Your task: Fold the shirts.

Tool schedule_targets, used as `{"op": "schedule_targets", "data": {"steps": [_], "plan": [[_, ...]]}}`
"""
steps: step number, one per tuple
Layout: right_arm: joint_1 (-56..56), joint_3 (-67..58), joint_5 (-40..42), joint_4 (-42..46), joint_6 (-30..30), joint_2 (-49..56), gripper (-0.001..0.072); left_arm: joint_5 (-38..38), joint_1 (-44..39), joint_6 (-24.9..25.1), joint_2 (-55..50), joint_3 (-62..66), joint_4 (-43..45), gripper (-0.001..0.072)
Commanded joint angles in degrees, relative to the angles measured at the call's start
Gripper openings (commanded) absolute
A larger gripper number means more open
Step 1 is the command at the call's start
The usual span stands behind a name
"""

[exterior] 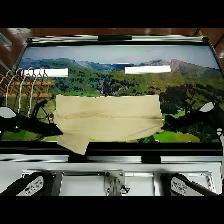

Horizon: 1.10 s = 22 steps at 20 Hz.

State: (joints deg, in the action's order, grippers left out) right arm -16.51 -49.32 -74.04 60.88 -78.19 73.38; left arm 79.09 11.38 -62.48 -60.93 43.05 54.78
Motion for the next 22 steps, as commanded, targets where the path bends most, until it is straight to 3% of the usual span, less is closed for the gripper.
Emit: {"op": "schedule_targets", "data": {"steps": [1, 6, 11, 15, 22], "plan": [[2.95, -7.61, 0.83, -0.83, -0.28, -0.04, 0.0074, 0.55, 0.02, 0.33, -0.48, 9.18, -0.39, 0.0034], [6.51, -10.84, 13.11, 5.14, -5.64, 0.37, 0.0074, -3.45, 0.02, 0.28, -9.35, 18.34, -1.42, 0.0033], [8.44, -10.84, 18.97, 5.05, -5.81, 4.26, 0.0074, -3.89, 0.02, 0.76, -22.84, 24.28, -11.30, 0.0034], [8.98, -11.19, 26.21, 4.59, -7.85, 6.82, 0.0074, -8.02, 0.50, -0.96, -28.37, 29.27, -11.56, 0.0034], [12.09, -14.71, 26.49, 4.15, -7.76, 13.75, 0.0074, -12.41, 0.37, -3.39, -33.44, 30.18, -11.56, 0.0034]]}}
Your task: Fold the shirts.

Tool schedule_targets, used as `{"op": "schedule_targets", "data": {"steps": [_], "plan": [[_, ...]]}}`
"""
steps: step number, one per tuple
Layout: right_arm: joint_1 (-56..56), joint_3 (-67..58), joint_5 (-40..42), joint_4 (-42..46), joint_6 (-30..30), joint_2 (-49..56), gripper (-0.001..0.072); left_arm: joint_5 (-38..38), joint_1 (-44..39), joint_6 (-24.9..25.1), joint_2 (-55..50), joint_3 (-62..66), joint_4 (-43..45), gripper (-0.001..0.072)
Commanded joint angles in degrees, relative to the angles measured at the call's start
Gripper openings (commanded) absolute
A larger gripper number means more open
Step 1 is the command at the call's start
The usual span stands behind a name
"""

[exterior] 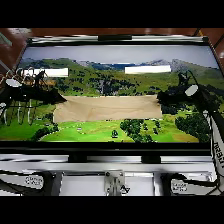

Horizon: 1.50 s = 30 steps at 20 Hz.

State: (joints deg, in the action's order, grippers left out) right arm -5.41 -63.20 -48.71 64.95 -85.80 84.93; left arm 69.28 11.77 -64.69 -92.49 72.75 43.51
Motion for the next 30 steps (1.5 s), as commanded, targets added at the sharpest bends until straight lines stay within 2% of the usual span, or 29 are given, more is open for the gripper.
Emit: {"op": "schedule_targets", "data": {"steps": [1, 4, 5, 6, 7, 8, 10, 12, 13, 15, 17, 19, 29, 30], "plan": [[0.92, -0.83, 0.98, 0.15, -0.24, 2.62, 0.0075, -3.15, 0.00, -1.18, -2.19, 0.46, -0.28, 0.0034], [0.83, -0.83, 0.70, 1.60, -1.16, 2.89, 0.0076, -5.38, -0.15, -2.56, -3.15, 0.46, -0.33, 0.0036], [0.83, -0.83, 0.52, 1.20, -1.14, 2.89, 0.0103, -5.70, -0.39, -2.86, -3.41, 0.46, -1.03, 0.0066], [0.83, -0.83, 0.09, 0.48, -1.11, 2.84, 0.0248, -5.88, -0.74, -2.84, -3.48, 0.46, -2.08, 0.0238], [0.81, -0.90, -0.76, -0.57, -0.52, 2.71, 0.0486, -5.75, -0.90, -2.84, -3.45, 0.55, -2.54, 0.0403], [0.74, -1.36, -2.43, -0.48, 0.74, 2.36, 0.0566, -4.70, -0.83, -2.82, -3.37, 0.92, -2.64, 0.0419], [0.76, -3.37, -5.77, 3.89, 1.09, 1.29, 0.0582, -1.57, -0.55, -1.25, -2.97, 2.36, -2.62, 0.0417], [0.04, -5.27, -6.56, 9.60, -1.62, 0.20, 0.0602, 1.64, -0.37, -0.28, -2.19, 4.11, -2.67, 0.0414], [-1.05, -5.79, -6.40, 9.75, -3.17, 0.37, 0.0633, 3.52, -0.37, 0.66, -1.73, 5.07, -2.67, 0.0413], [-4.39, -5.77, -6.29, 4.48, -4.94, 2.14, 0.0639, 6.05, -0.39, 1.22, -0.52, 6.32, -2.84, 0.0387], [-7.69, -5.77, -8.24, -5.07, -0.63, 5.42, 0.0639, 6.43, -0.39, 2.97, 1.46, 6.47, -3.04, 0.0386], [-9.57, -5.77, -11.21, -10.12, 3.04, 8.44, 0.0639, 6.43, -0.39, 5.11, 3.37, 6.47, -3.72, 0.0388], [-7.69, -5.77, -12.41, -13.09, 5.33, 14.80, 0.0634, 7.26, -1.46, 10.10, 4.85, 6.47, -22.51, 0.0388], [-7.02, -5.77, -13.03, -13.25, 6.01, 15.15, 0.0588, 7.23, -1.77, 10.12, 4.85, 6.47, -23.58, 0.0388]]}}
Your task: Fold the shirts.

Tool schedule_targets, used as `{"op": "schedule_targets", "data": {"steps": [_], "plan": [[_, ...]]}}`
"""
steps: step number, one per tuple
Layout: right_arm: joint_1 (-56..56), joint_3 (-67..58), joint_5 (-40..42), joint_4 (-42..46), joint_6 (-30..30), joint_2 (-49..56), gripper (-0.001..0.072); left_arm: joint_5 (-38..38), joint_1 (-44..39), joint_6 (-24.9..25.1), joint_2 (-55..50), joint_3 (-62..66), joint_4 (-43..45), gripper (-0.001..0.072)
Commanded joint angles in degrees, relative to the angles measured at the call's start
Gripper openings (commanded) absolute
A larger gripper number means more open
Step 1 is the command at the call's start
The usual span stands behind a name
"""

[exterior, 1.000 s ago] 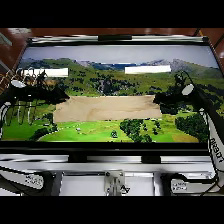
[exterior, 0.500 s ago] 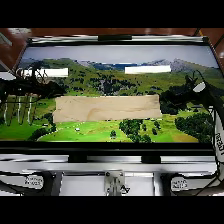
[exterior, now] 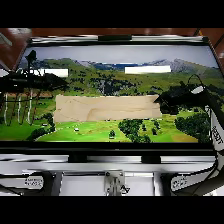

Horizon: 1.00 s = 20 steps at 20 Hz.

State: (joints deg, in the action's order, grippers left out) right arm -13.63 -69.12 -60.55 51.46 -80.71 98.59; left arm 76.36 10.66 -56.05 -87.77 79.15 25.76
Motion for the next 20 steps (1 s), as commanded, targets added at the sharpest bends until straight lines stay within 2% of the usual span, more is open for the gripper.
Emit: {"op": "schedule_targets", "data": {"steps": [1, 2, 3, 4, 6, 8, 9, 10, 11, 12, 15, 20], "plan": [[1.81, 0.15, -1.46, 0.20, 2.12, 1.60, 0.0472, 0.15, -0.94, 1.64, 0.13, 0.07, -6.60, 0.0388], [2.10, 0.13, -1.44, -0.17, 3.65, 1.53, 0.0334, 0.11, -1.14, 1.64, 0.13, 0.07, -6.80, 0.0388], [2.08, -0.17, -1.84, -1.53, 5.92, 1.33, 0.0165, -0.09, -1.44, 1.62, 0.13, 0.07, -6.78, 0.0388], [1.95, -0.66, -2.49, -3.34, 8.13, 0.81, 0.0080, -0.55, -1.81, 1.62, 0.13, 0.07, -6.78, 0.0388], [1.66, -1.49, -2.97, -6.95, 12.74, -2.34, 0.0077, -2.51, -3.13, 1.64, 0.09, 0.02, -6.75, 0.0387], [1.66, -2.47, -2.95, -7.48, 13.00, -6.88, 0.0076, -5.38, -5.44, 1.62, -0.31, 0.02, -6.71, 0.0386], [1.64, -2.60, -3.15, -7.45, 12.20, -9.57, 0.0075, -6.80, -6.93, 1.57, -0.76, 0.02, -6.73, 0.0362], [1.66, -2.60, -3.65, -7.41, 10.99, -12.35, 0.0075, -8.09, -8.70, 1.57, -1.44, 0.02, -6.73, 0.0265], [1.66, -2.60, -5.03, -7.43, 9.31, -14.80, 0.0076, -9.16, -10.91, 1.57, -2.45, 0.02, -6.73, 0.0112], [1.66, -2.60, -6.88, -7.41, 7.69, -17.11, 0.0075, -9.97, -13.44, 1.57, -3.69, 0.00, -6.71, 0.0037], [1.66, -2.60, -12.94, -7.41, 3.65, -24.63, 0.0075, -11.41, -21.42, 1.40, -8.04, -0.02, -5.75, 0.0036], [1.73, -2.60, -17.27, -6.47, -3.89, -36.20, 0.0075, -19.50, -30.73, 0.72, -10.84, -1.40, -2.67, 0.0034]]}}
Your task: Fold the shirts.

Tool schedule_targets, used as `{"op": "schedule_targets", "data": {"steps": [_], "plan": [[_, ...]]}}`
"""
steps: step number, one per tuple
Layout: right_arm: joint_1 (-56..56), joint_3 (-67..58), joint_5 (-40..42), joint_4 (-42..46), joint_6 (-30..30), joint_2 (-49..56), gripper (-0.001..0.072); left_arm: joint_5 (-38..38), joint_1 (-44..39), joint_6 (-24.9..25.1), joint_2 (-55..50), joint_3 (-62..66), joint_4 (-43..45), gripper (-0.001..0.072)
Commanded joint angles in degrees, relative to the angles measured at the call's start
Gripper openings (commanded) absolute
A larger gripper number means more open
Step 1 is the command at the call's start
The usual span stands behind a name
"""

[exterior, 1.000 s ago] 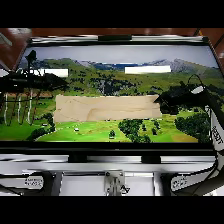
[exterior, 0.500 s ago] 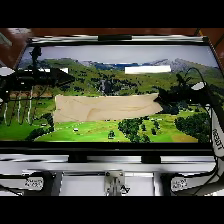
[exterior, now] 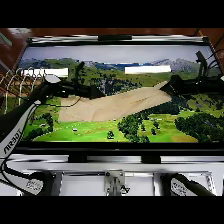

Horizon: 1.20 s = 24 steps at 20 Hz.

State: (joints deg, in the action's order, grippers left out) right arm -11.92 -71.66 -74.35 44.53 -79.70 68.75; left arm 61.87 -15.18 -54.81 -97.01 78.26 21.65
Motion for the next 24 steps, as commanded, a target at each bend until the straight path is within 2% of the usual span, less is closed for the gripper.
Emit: {"op": "schedule_targets", "data": {"steps": [1, 6, 10, 13, 16, 18, 21, 22, 24], "plan": [[0.02, -0.07, -4.17, 0.63, -5.97, -8.20, 0.0075, -6.75, -5.77, -1.07, -1.81, -0.50, 1.44, 0.0034], [0.02, -0.07, -5.46, 0.50, -10.47, -15.02, 0.0075, -10.56, -13.05, -8.55, -4.90, -0.48, 1.40, 0.0034], [0.02, -0.07, -6.32, -2.32, -13.42, -18.36, 0.0075, -17.86, -20.74, -14.78, -7.28, -0.44, 0.74, 0.0034], [0.02, -0.07, -8.22, -2.97, -15.61, -20.55, 0.0075, -22.75, -24.61, -14.82, -8.85, 0.50, -6.12, 0.0034], [0.02, -0.07, -11.17, -2.14, -16.28, -20.87, 0.0075, -23.91, -24.26, -13.86, -7.98, 1.31, -5.35, 0.0032], [0.02, -0.07, -11.37, -0.44, -16.72, -20.87, 0.0075, -23.15, -21.68, -16.20, -5.53, 1.14, 1.51, 0.0030], [0.28, -0.07, -9.64, 0.90, -16.06, -20.79, 0.0075, -17.22, -15.02, -26.47, 0.70, 0.00, 20.39, 0.0030], [1.25, -0.07, -8.04, 1.25, -15.80, -20.50, 0.0075, -14.23, -12.46, -28.33, 2.91, -0.24, 26.03, 0.0030], [5.68, -0.07, -4.07, 1.44, -15.34, -18.51, 0.0075, -9.38, -7.43, -28.61, 8.15, -0.22, 34.40, 0.0031]]}}
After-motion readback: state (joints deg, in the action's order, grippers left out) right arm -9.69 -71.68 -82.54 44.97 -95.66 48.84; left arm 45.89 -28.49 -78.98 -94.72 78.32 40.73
